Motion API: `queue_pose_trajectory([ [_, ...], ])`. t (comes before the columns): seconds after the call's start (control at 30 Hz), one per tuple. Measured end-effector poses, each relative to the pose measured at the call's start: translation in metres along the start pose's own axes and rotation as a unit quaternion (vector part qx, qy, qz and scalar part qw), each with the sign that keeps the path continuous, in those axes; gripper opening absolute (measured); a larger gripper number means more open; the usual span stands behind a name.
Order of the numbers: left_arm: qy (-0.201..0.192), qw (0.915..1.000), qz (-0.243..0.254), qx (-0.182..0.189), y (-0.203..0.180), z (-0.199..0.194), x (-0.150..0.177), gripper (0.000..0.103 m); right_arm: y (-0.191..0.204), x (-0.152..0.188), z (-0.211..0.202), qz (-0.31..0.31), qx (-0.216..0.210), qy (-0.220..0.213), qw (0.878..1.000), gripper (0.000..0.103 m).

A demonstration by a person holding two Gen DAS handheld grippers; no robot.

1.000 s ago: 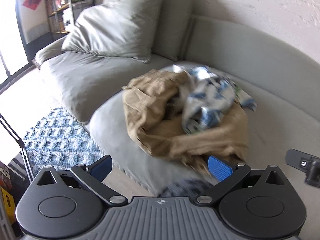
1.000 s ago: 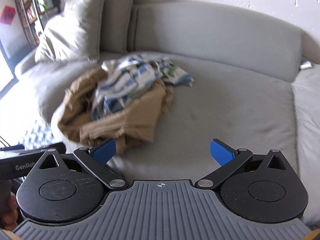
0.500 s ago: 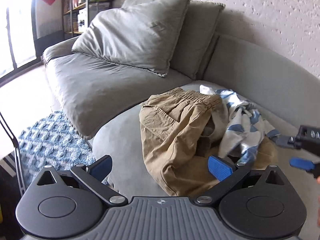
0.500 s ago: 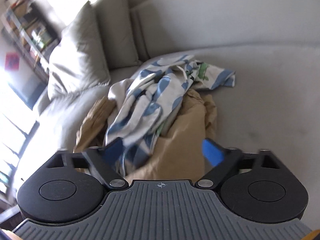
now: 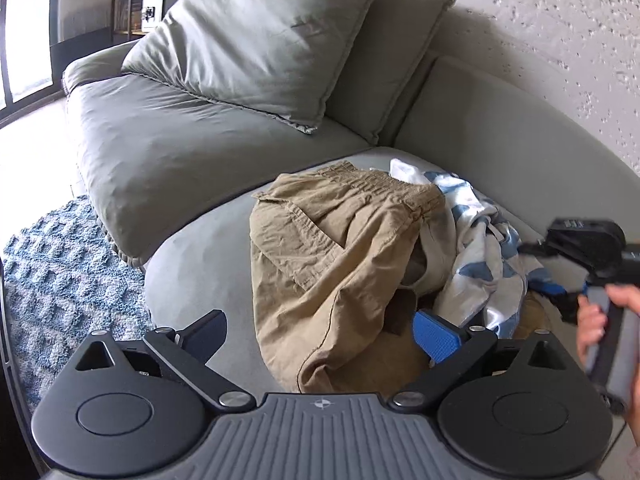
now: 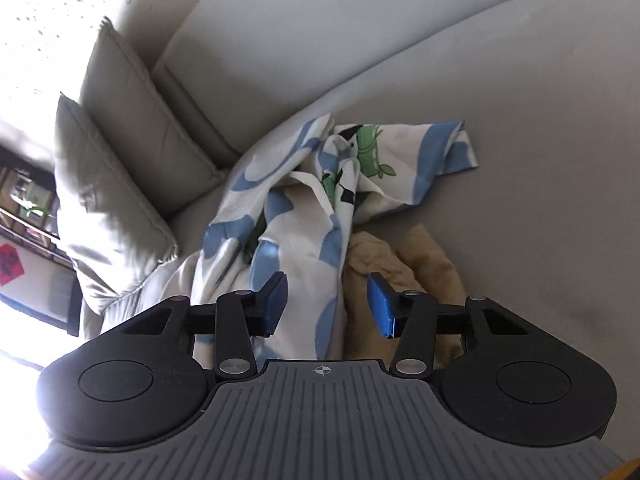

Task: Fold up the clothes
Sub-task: 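Reach both grippers into the pile and grasp the panda-print shirt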

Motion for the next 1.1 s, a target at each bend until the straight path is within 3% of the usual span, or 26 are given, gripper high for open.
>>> queue_pose_trajectory([
  [0.03, 0.0, 1.0, 0.002, 0.004, -0.002, -0.001, 0.001, 0.099, 0.0, -0.002, 0.005, 0.003, -0.007, 0.002, 1.0, 0.049],
  [0.1, -0.004, 0.9999, 0.003, 0.01, -0.004, -0.006, 0.001, 0.099, 0.001, -0.005, 0.012, 0.018, -0.042, 0.017, 0.999, 0.01],
  [0.13, -0.006, 0.9999, 0.003, 0.013, -0.006, -0.008, 0.001, 0.099, 0.002, -0.006, 0.012, 0.021, -0.056, 0.025, 0.998, 0.002],
  [0.2, -0.01, 0.9998, 0.004, 0.018, -0.008, -0.014, 0.002, 0.099, 0.005, -0.004, 0.005, 0.005, -0.065, 0.017, 0.998, 0.001],
  [0.33, -0.021, 0.9991, 0.008, 0.035, -0.017, -0.027, 0.003, 0.099, 0.009, -0.01, -0.054, -0.028, -0.087, -0.065, 0.994, 0.0],
  [0.57, -0.048, 0.9918, 0.05, 0.108, -0.065, -0.064, 0.006, 0.099, -0.042, -0.034, -0.236, -0.004, -0.124, -0.213, 0.969, 0.0],
  [0.67, -0.043, 0.9865, 0.078, 0.137, -0.096, -0.073, 0.009, 0.097, -0.079, -0.024, -0.315, -0.02, -0.1, -0.283, 0.954, 0.0],
  [0.73, -0.034, 0.9838, 0.094, 0.149, -0.115, -0.075, 0.012, 0.093, -0.111, -0.017, -0.347, -0.012, -0.069, -0.299, 0.952, 0.0],
  [0.83, -0.012, 0.9812, 0.116, 0.154, -0.141, -0.069, 0.018, 0.086, -0.163, -0.006, -0.361, 0.017, 0.001, -0.283, 0.959, 0.0],
  [0.9, 0.009, 0.9818, 0.13, 0.139, -0.154, -0.057, 0.021, 0.082, -0.195, -0.005, -0.349, 0.04, 0.066, -0.225, 0.971, 0.001],
  [0.93, 0.012, 0.9825, 0.13, 0.133, -0.155, -0.051, 0.02, 0.08, -0.211, -0.005, -0.341, 0.067, 0.086, -0.19, 0.976, 0.007],
  [0.97, 0.013, 0.9832, 0.13, 0.127, -0.155, -0.046, 0.02, 0.073, -0.225, -0.004, -0.337, 0.091, 0.093, -0.165, 0.978, 0.009],
  [1.03, 0.011, 0.9851, 0.116, 0.126, -0.152, -0.037, 0.015, 0.056, -0.238, 0.0, -0.342, 0.113, 0.076, -0.162, 0.977, 0.012],
  [1.1, 0.002, 0.9858, 0.085, 0.144, -0.146, -0.031, 0.005, 0.029, -0.237, 0.001, -0.349, 0.105, 0.065, -0.165, 0.979, 0.025],
])
Point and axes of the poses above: each gripper's, at about its wrist camera, not at the fingertips, and z roughly the way its jaws point, y to its left, x to its underside, the point moved 3 cm from there along z, roughly the way its jaws point, and after that the axes turned 14 degrees about z, right-handed, at the moved point
